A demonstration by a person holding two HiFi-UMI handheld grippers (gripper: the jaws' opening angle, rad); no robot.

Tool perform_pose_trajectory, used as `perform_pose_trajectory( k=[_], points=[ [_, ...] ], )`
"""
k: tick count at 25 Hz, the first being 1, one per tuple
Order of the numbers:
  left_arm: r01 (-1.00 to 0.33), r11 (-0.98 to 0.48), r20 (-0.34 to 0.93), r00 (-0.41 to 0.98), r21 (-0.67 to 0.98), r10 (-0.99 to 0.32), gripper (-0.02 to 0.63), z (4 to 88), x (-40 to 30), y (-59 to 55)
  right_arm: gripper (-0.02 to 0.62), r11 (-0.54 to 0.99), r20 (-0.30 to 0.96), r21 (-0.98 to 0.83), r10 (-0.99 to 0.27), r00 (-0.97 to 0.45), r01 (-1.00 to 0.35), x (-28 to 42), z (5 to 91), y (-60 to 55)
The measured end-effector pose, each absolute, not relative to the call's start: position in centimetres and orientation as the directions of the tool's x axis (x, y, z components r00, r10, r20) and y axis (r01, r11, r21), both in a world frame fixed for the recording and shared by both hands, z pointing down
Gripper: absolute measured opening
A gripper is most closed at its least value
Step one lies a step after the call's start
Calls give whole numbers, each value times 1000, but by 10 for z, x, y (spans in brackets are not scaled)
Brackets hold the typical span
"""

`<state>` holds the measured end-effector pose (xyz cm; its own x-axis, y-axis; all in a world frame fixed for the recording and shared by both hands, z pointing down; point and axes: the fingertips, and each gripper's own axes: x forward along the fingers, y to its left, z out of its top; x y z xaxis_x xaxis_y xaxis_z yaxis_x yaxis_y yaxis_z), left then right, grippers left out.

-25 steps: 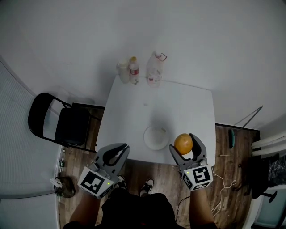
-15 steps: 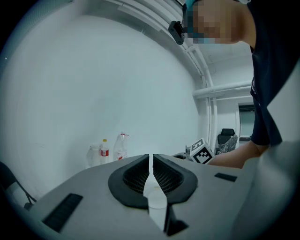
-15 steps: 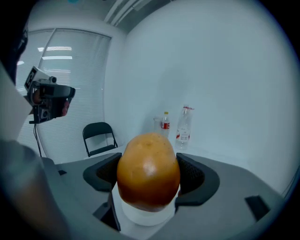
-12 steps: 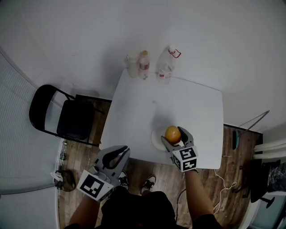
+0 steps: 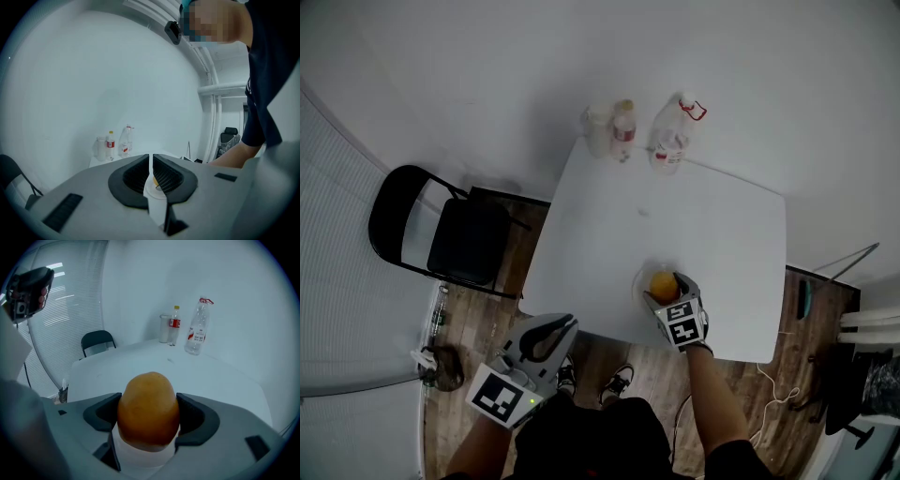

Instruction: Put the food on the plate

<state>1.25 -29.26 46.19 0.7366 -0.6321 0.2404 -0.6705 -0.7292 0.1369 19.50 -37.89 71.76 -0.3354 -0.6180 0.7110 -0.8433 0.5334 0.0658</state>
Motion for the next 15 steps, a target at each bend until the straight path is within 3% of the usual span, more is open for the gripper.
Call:
perform_pose_trajectory(
  k=[15],
  points=[
    [-674, -723, 243, 734, 150, -634, 43, 471, 0, -291, 379, 552, 753, 68, -575, -320, -831, 190, 745, -384]
  ],
)
